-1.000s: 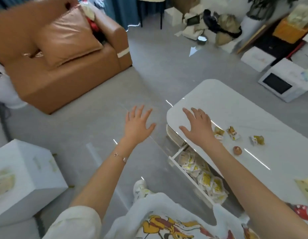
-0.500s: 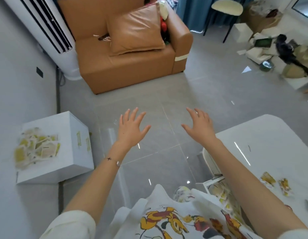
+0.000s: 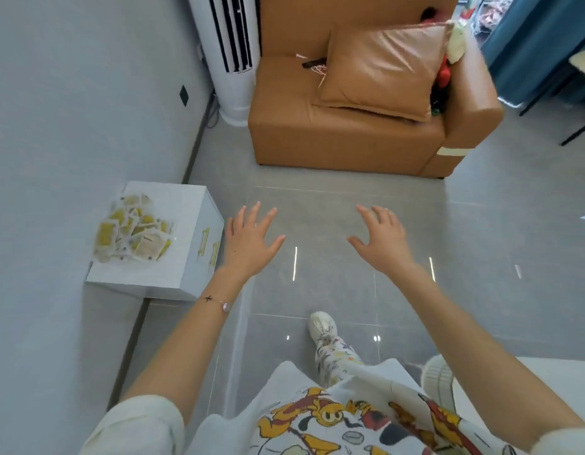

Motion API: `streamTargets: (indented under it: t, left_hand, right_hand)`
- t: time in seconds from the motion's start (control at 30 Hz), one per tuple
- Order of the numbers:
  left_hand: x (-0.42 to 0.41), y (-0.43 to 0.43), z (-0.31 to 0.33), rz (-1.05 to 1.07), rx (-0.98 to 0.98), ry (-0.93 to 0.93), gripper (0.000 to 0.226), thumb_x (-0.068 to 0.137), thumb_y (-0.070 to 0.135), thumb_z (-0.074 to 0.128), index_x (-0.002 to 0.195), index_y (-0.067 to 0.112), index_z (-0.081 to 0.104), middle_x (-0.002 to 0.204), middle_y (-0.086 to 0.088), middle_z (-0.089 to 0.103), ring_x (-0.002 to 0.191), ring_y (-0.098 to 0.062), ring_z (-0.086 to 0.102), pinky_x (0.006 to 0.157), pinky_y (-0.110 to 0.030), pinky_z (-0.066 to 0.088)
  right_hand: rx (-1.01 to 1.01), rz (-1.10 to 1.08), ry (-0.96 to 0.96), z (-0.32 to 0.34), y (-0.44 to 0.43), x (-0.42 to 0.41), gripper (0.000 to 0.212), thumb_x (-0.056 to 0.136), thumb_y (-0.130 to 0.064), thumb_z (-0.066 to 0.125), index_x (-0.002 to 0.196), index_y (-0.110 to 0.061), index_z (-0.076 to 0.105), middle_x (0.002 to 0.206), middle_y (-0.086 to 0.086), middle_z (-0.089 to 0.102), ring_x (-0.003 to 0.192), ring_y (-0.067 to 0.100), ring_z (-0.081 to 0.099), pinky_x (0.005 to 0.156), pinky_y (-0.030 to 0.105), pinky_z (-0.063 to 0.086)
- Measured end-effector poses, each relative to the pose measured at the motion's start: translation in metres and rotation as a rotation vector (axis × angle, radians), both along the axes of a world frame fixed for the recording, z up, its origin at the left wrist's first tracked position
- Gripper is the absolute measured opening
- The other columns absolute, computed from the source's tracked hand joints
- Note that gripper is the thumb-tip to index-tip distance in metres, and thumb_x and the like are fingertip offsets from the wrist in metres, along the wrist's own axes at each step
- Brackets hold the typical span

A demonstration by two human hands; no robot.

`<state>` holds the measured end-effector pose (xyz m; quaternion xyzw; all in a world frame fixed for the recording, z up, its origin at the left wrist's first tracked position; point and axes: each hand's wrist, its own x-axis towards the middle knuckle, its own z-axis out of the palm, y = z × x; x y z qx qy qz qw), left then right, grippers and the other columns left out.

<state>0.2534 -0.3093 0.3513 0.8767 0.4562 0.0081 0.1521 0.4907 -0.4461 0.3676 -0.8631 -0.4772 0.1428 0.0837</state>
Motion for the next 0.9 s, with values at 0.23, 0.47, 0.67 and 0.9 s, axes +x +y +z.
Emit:
streamTargets:
  t: [0.23,0.47,0.67,0.9]
  left_hand:
    - [-0.009,0.064,-0.006,0.275,-0.04,-0.001,0.064,0.093,0.063,0.032,0.15,0.034,0.025,0.161,-0.004,0.013,0.147,-0.029,0.006,0.118,-0.049,0.01]
    - [-0.053,0.094,-0.015,0.597,-0.081,-0.019,0.06,0.095,0.058,0.038,0.149,0.033,0.027,0.16,-0.002,0.013,0.147,-0.029,0.007,0.118,-0.048,0.012]
    - [-0.105,0.137,-0.03,0.811,-0.09,-0.072,0.074,0.084,0.07,0.023,0.146,0.032,0.035,0.158,-0.003,0.021,0.145,-0.032,0.014,0.116,-0.049,0.015]
    - [-0.177,0.213,-0.057,0.932,-0.151,-0.062,0.06,0.094,0.056,0.043,0.147,0.032,0.033,0.159,-0.003,0.019,0.146,-0.03,0.011,0.117,-0.05,0.014]
  right_hand:
    - [-0.018,0.33,0.025,0.001,0.128,0.008,0.067,0.092,-0.045,0.053,0.15,-0.027,0.024,0.156,0.008,0.023,0.145,0.029,0.014,0.116,0.043,0.017]
    - [-0.027,0.588,0.021,-0.002,0.244,-0.013,0.066,0.091,-0.044,0.055,0.149,-0.024,0.029,0.154,0.01,0.026,0.144,0.03,0.017,0.114,0.045,0.02]
    - [-0.071,0.763,0.044,-0.014,0.335,-0.068,0.07,0.09,-0.042,0.058,0.149,-0.026,0.025,0.156,0.007,0.02,0.146,0.028,0.009,0.115,0.044,0.018]
    - [-0.091,0.904,0.054,-0.032,0.451,-0.154,0.069,0.088,-0.042,0.059,0.148,-0.03,0.026,0.158,0.007,0.016,0.147,0.028,0.004,0.114,0.048,0.023]
